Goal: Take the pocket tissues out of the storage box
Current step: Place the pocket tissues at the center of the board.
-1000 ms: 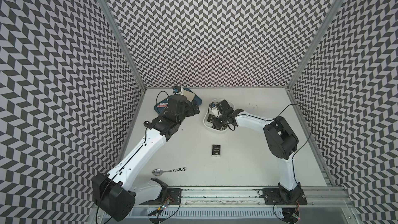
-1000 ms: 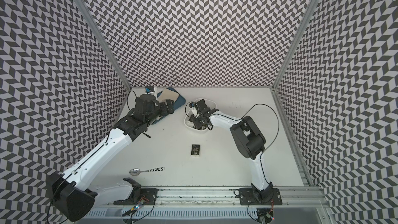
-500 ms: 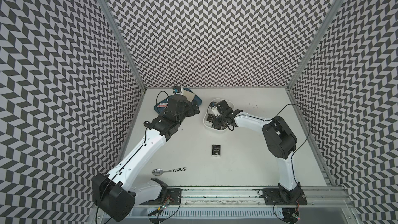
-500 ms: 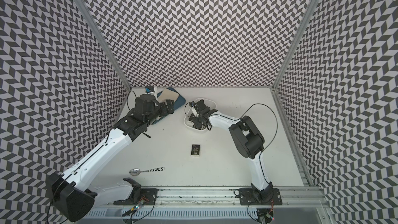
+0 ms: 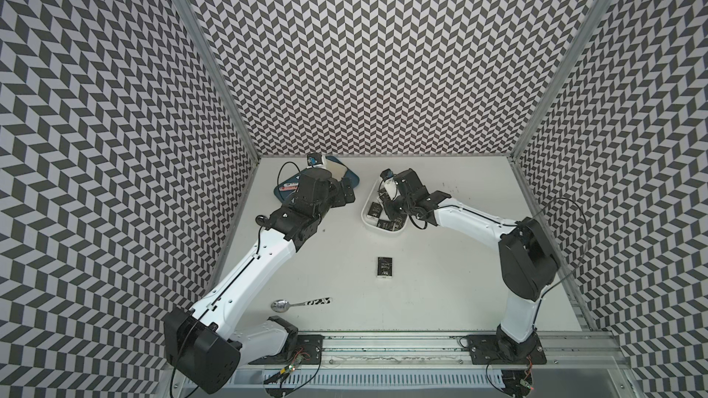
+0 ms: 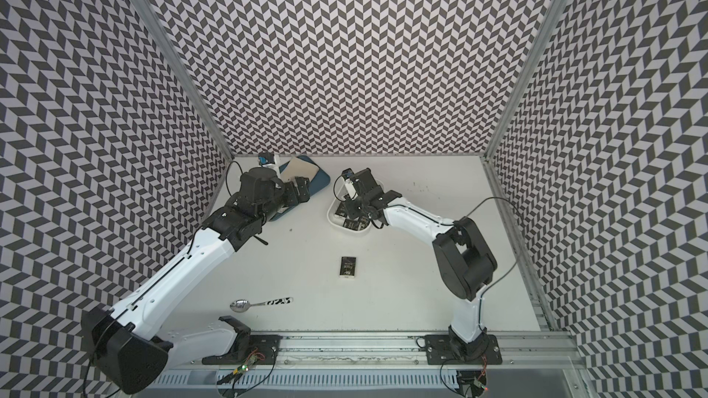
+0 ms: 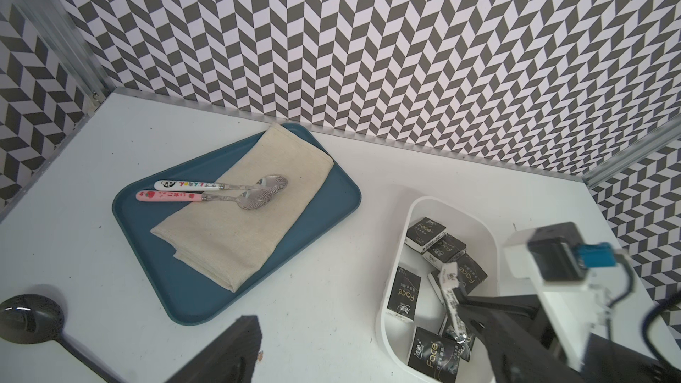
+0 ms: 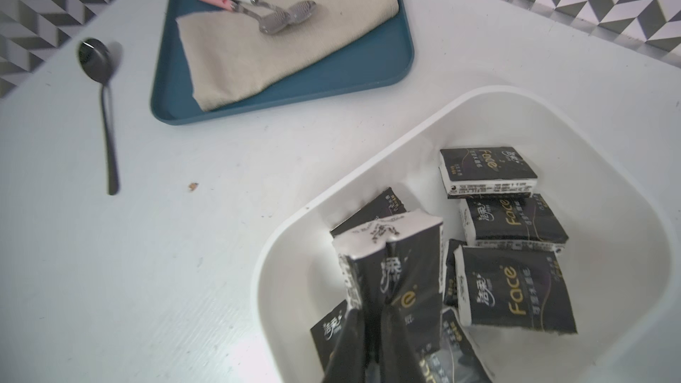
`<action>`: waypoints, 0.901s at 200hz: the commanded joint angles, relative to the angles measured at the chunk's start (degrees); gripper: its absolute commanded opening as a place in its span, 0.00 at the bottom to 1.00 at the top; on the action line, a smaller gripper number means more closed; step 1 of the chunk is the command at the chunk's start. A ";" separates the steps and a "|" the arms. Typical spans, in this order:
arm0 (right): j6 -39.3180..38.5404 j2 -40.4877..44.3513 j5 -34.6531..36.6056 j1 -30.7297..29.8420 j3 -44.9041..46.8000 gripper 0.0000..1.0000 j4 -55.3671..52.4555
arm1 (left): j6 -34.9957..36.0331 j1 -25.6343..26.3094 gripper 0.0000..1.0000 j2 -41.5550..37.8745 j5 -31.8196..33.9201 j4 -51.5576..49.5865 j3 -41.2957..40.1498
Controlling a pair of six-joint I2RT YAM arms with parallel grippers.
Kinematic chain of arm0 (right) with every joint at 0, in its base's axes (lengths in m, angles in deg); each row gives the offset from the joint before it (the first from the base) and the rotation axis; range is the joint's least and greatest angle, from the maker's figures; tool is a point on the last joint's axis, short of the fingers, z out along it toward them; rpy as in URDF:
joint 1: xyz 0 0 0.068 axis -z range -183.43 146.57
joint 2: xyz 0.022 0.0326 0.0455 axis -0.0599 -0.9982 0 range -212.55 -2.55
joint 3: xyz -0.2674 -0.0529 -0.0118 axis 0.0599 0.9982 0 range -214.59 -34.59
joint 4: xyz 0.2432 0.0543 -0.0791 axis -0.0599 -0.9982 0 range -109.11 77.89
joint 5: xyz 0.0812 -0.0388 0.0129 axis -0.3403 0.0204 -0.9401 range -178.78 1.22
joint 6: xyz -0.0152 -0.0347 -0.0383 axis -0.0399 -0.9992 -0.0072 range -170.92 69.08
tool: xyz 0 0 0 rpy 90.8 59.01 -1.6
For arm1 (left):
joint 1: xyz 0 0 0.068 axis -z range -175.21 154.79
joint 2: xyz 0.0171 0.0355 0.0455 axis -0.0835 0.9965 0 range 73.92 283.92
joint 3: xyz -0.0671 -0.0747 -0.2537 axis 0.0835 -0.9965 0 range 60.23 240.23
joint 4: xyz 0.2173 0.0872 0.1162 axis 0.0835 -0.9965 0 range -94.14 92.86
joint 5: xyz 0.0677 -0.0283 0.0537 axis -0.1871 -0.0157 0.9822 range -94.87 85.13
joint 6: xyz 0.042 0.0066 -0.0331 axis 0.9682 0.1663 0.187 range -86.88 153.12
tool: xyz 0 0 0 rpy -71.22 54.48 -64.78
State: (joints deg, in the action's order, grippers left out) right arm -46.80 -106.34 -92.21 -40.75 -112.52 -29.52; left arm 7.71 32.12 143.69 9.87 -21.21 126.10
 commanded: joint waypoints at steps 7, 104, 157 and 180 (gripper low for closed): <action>5.92 9.25 -2.43 0.05 5.87 0.12 -0.39 | 0.54 -0.20 0.99 1.66 1.10 0.30 1.05; 16.13 26.68 -1.73 -1.24 29.44 0.13 -6.14 | 1.15 0.77 0.99 1.17 0.12 0.17 3.03; 17.94 21.74 -4.28 -2.48 33.02 0.17 -0.77 | 0.62 0.79 0.99 -0.38 -0.09 -0.18 2.26; 18.16 19.70 -5.08 -2.58 31.86 0.31 -0.10 | 0.88 0.77 0.99 -0.39 0.29 -0.79 2.64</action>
State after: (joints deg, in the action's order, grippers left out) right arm -29.73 -84.92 -96.05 -42.78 -79.19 -33.87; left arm 7.97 32.56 144.55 10.22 -21.34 126.93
